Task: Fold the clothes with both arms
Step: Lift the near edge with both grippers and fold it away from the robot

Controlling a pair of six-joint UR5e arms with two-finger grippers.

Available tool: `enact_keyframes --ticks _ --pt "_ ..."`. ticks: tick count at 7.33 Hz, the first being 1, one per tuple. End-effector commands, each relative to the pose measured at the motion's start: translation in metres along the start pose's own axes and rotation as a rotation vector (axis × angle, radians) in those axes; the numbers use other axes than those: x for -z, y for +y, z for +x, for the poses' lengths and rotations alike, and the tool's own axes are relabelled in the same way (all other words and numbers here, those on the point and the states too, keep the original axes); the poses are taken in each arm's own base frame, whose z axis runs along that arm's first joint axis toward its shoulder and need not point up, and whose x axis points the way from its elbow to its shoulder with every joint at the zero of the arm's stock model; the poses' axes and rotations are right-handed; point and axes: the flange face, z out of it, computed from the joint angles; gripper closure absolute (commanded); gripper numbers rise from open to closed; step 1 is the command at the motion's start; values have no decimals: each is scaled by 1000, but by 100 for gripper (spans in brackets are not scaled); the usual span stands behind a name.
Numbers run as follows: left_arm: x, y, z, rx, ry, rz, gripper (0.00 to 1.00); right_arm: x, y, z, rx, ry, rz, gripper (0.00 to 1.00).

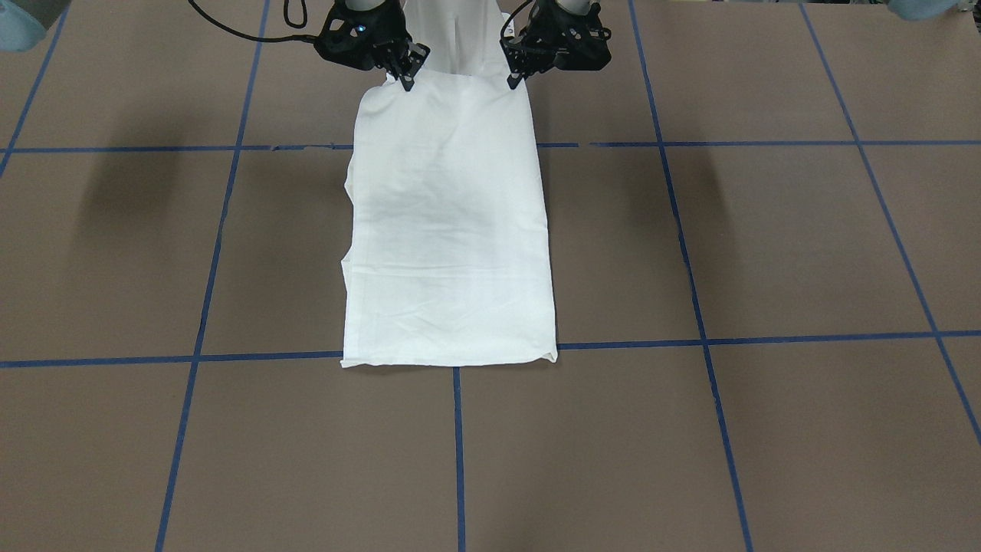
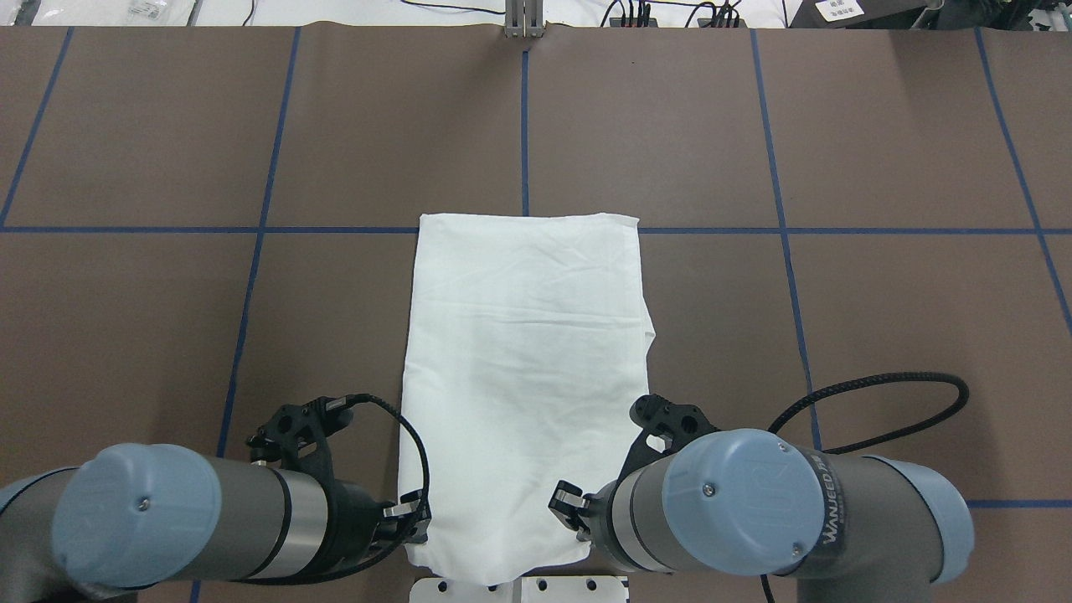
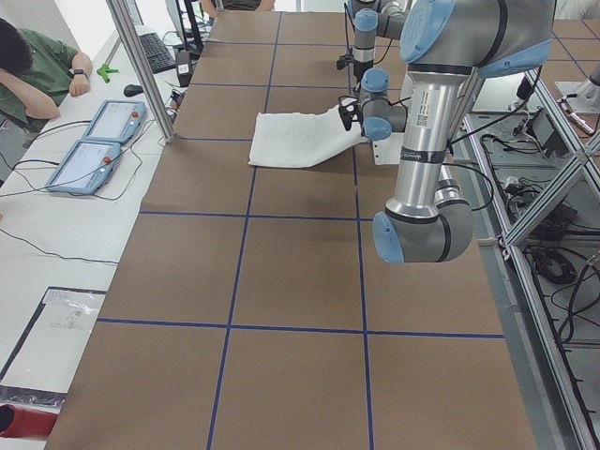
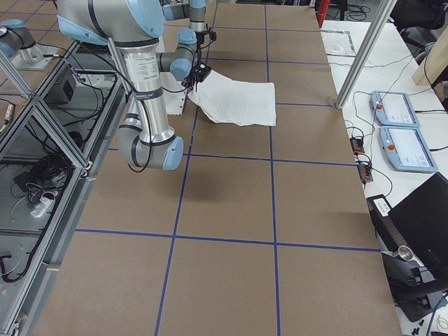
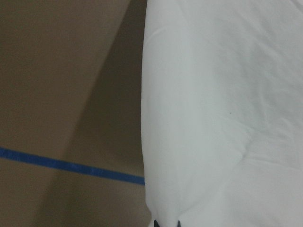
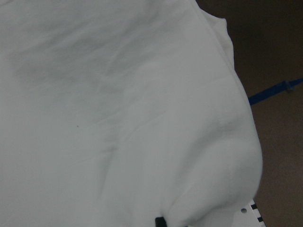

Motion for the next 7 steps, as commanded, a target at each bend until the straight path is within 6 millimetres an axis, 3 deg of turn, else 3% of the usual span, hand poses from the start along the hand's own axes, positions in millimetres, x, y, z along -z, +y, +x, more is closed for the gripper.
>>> enact_keyframes --ticks 1,2,3,4,5,6,7 --pt "29 20 -5 5 -2 -34 100 27 0 0 -2 -25 -50 100" --pt "30 19 -1 4 5 -34 100 36 -22 -7 -29 -36 -38 100" --pt "37 5 5 13 26 -3 100 49 -48 -13 -47 -46 -33 100" --pt "54 -29 22 26 72 68 100 64 -74 -19 -43 -64 -15 100" --pt "56 -57 41 47 100 123 100 69 -96 -34 -38 -79 22 100" --pt "48 -92 56 78 93 159 100 57 -123 -60 -53 -68 68 100" --pt "27 -119 59 106 57 185 100 38 -154 -81 -75 -37 109 100"
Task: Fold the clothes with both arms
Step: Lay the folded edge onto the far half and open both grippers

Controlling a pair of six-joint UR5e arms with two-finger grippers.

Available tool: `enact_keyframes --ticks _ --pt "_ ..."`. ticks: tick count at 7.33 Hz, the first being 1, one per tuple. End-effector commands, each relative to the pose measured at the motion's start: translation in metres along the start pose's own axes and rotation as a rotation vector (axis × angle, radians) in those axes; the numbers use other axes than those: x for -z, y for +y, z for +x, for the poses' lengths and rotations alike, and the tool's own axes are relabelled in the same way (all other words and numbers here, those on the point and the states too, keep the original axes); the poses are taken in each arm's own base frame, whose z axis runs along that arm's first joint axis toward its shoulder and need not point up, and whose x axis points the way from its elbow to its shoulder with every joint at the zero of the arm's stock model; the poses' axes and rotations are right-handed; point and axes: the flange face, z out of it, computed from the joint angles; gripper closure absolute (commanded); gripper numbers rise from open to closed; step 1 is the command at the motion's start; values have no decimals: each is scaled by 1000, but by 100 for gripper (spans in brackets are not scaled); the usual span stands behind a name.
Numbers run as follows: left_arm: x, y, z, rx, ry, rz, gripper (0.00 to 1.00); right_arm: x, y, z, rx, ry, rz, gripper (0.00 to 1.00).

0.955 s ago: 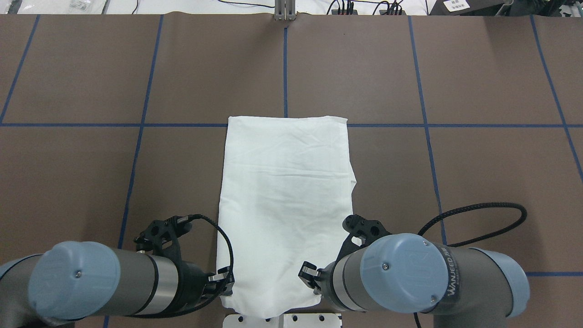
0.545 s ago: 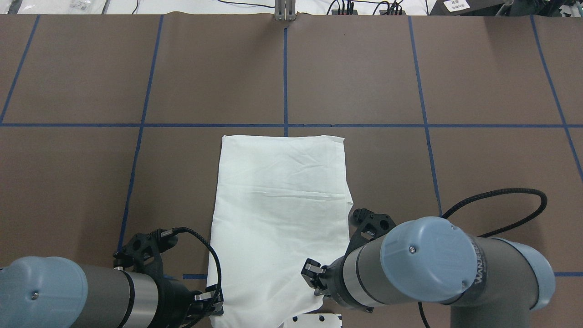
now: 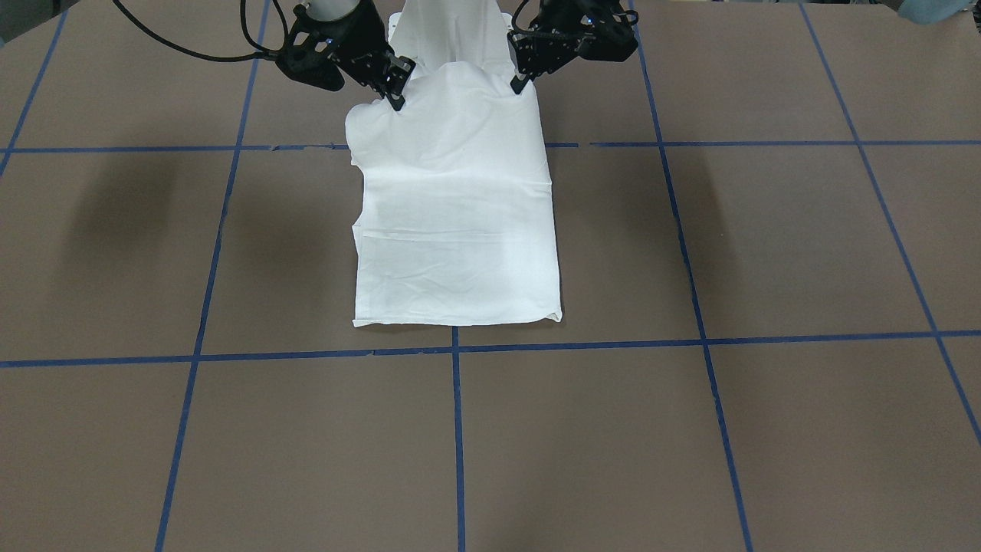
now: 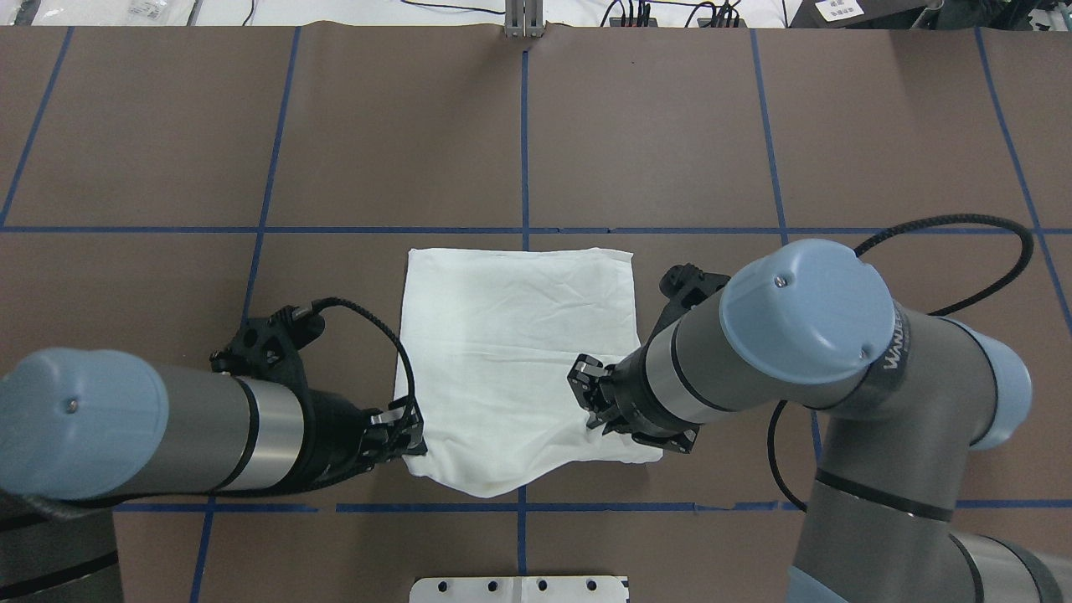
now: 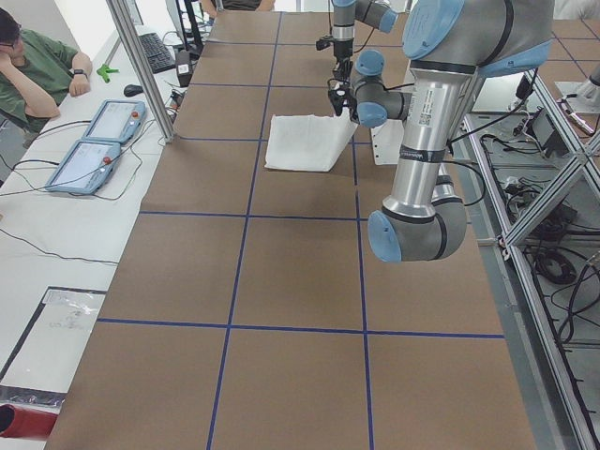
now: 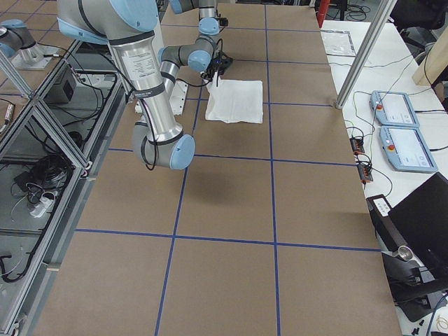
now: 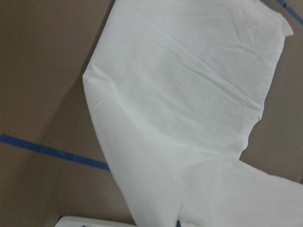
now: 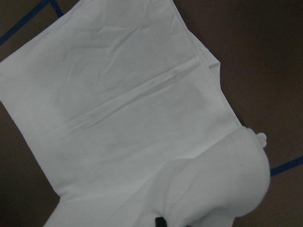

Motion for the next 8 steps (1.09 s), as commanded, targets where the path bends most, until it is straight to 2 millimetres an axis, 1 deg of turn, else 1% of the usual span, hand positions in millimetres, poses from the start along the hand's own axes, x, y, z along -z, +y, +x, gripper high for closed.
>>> enact_keyframes --ticks 1,2,3,4,5,6,7,8 --pt "-36 -56 8 49 -40 77 100 -30 -55 -37 -44 43 79 100" --pt "-47 -77 5 62 -37 102 100 -36 -75 -37 -73 62 101 100" --pt "-55 -95 2 72 -35 123 100 -45 -85 -39 -91 80 111 100" --pt "-65 -103 1 74 -17 125 100 -46 -82 -55 -92 73 109 100" --pt "-78 -108 13 74 -12 128 100 -54 -84 -66 -97 83 112 100" --pt "-87 -117 17 83 -20 139 100 -58 -87 -68 -99 89 114 100" --pt "-84 -123 18 88 -18 148 100 -60 -92 -74 -107 92 121 100" --pt "-81 -131 18 94 -16 161 100 -62 -100 -86 -119 97 131 100"
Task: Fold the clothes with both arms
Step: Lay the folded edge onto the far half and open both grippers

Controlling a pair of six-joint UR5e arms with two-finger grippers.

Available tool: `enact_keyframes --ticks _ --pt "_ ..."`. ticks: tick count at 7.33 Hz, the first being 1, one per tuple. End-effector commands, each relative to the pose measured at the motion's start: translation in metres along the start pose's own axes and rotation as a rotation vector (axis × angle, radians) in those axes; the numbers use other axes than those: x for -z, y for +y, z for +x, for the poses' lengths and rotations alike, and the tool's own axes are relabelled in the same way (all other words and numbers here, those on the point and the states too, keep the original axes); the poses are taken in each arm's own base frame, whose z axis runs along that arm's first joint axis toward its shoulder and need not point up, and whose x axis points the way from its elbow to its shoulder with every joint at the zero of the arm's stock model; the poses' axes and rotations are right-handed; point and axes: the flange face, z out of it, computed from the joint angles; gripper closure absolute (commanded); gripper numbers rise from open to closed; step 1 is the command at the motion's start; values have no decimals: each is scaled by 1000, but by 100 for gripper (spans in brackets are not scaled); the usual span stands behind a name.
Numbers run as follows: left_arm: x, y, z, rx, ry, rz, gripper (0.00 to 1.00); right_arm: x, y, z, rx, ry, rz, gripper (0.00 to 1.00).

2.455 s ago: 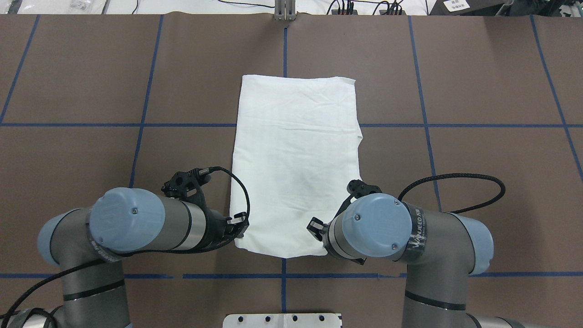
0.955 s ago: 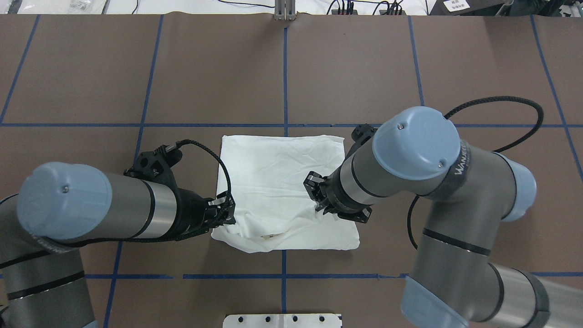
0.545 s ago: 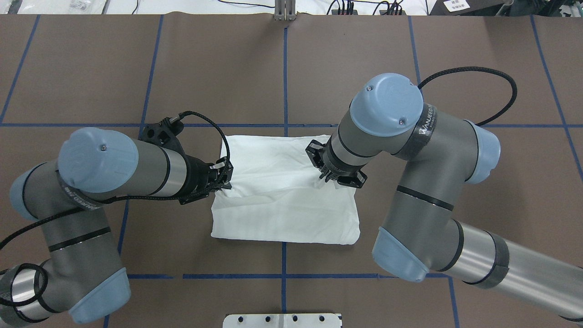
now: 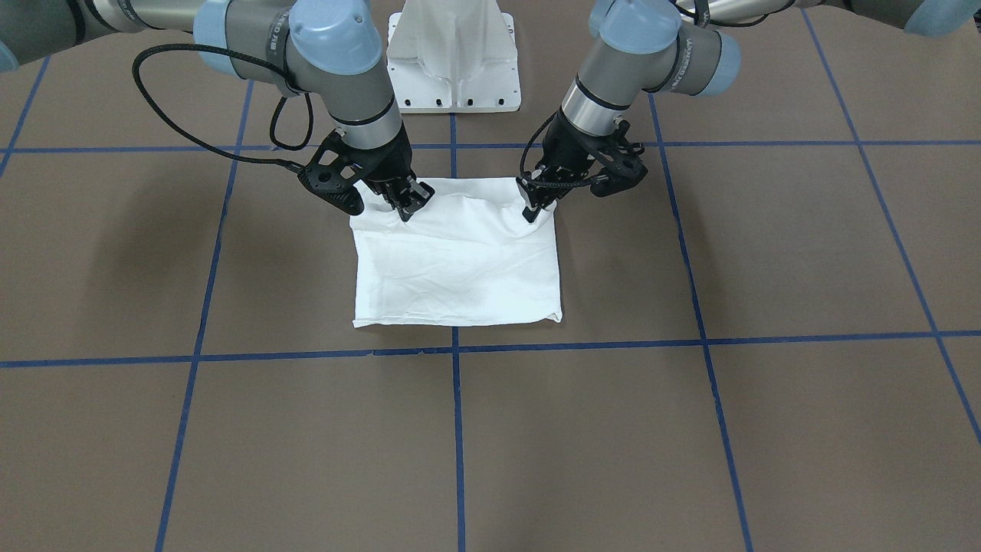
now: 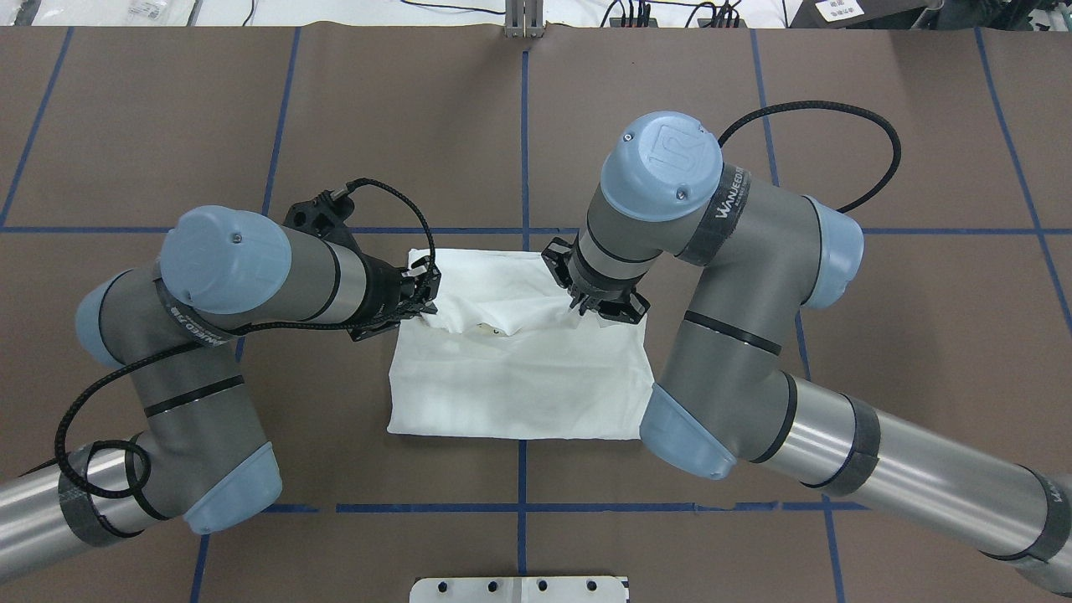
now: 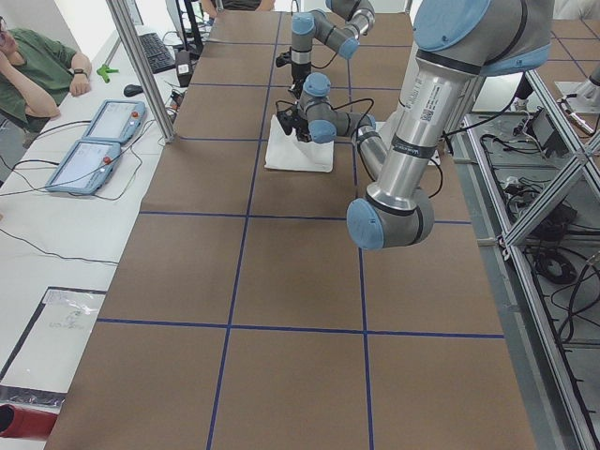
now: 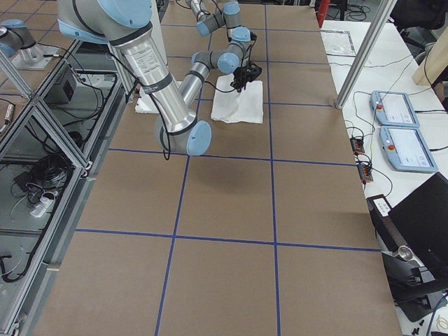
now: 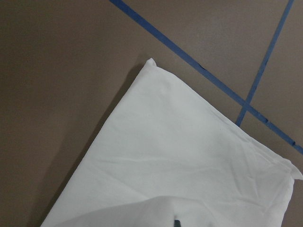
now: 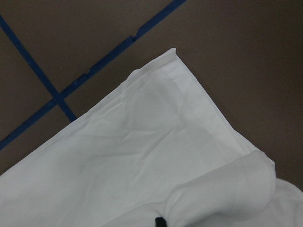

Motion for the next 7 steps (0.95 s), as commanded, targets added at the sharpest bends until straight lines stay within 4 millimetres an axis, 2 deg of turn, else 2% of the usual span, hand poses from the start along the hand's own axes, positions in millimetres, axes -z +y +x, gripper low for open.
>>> enact_keyframes --ticks 1,3,4,5,6,7 --pt "-2 -17 1 13 -5 25 100 -8 -12 -20 -22 17 17 100" --pt "-7 -16 6 14 -7 24 100 -4 -12 -27 -27 13 4 100" --pt "-10 -16 8 16 -10 25 100 -2 -13 -28 -26 8 6 92" --pt "-11 -16 7 14 -11 25 14 -4 -14 -27 -30 14 7 1" --pt "-8 -21 10 20 -6 34 0 -2 -18 -28 -33 11 11 0" --pt "0 -39 14 35 4 58 0 -1 -30 -25 -46 13 19 0"
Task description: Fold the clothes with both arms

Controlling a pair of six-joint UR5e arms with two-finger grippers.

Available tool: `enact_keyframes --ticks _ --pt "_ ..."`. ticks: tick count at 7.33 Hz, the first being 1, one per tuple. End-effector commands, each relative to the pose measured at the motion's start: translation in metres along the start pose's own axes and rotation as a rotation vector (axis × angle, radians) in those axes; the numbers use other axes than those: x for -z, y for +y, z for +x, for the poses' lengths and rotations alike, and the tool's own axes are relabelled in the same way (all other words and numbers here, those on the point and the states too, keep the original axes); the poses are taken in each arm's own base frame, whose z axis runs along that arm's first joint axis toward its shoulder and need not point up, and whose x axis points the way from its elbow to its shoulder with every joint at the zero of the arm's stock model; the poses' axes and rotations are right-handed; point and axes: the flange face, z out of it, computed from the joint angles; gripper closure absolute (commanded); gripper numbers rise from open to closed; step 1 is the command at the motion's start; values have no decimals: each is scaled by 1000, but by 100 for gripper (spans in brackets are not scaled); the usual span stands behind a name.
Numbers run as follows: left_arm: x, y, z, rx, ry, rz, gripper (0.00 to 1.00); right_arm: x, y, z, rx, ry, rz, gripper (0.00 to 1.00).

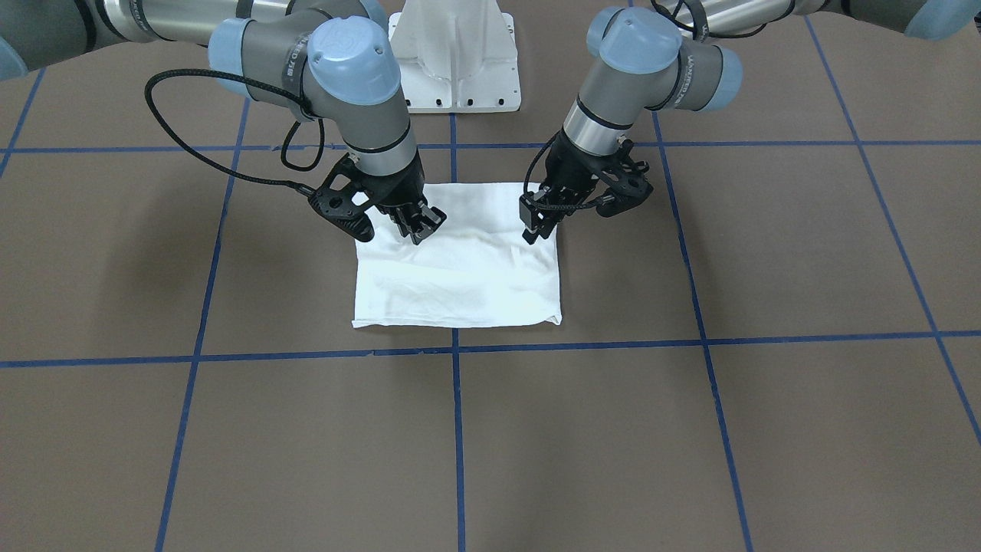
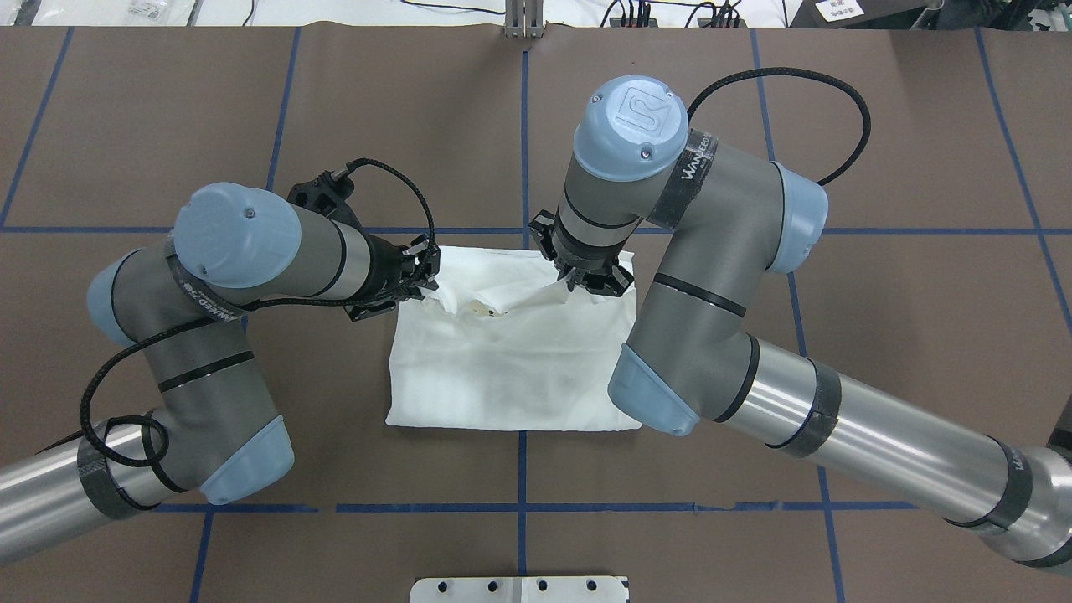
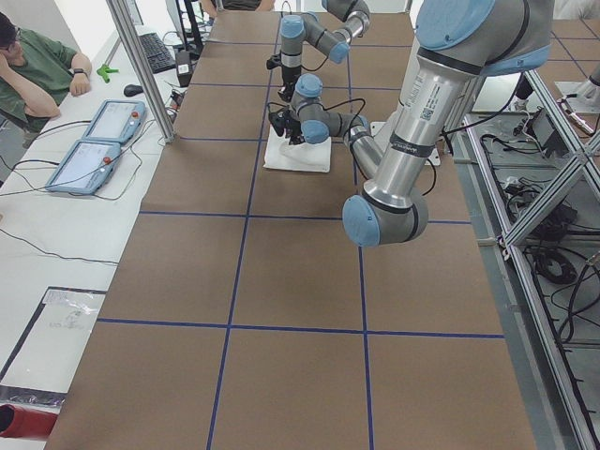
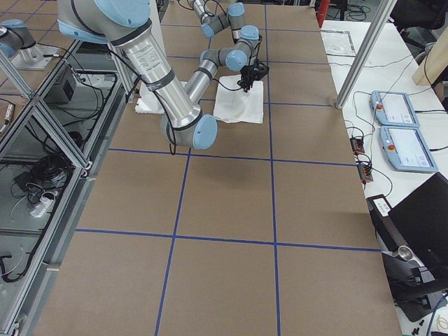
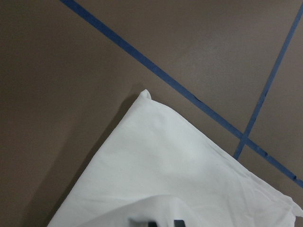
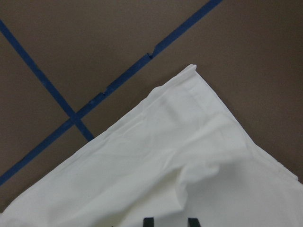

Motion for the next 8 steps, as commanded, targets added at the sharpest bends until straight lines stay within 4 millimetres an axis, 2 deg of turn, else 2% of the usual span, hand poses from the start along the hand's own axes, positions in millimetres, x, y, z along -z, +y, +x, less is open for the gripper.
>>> enact_keyframes --ticks 1,4,5,6,7,8 --pt "10 -26 4 16 11 35 0 3 -27 7 -29 10 4 0" --pt "27 -63 2 0 2 56 0 13 -35 8 15 0 -10 0" --pt "35 -86 -20 -70 -24 67 0 26 -52 7 68 -18 4 0" --pt "44 -112 -38 -146 -47 79 0 45 -85 18 158 -34 39 0" --pt "62 -142 -61 -231 -72 87 0 63 -129 50 287 -35 85 0" --pt "88 -183 -89 -331 -99 110 0 75 -183 84 386 -5 123 0"
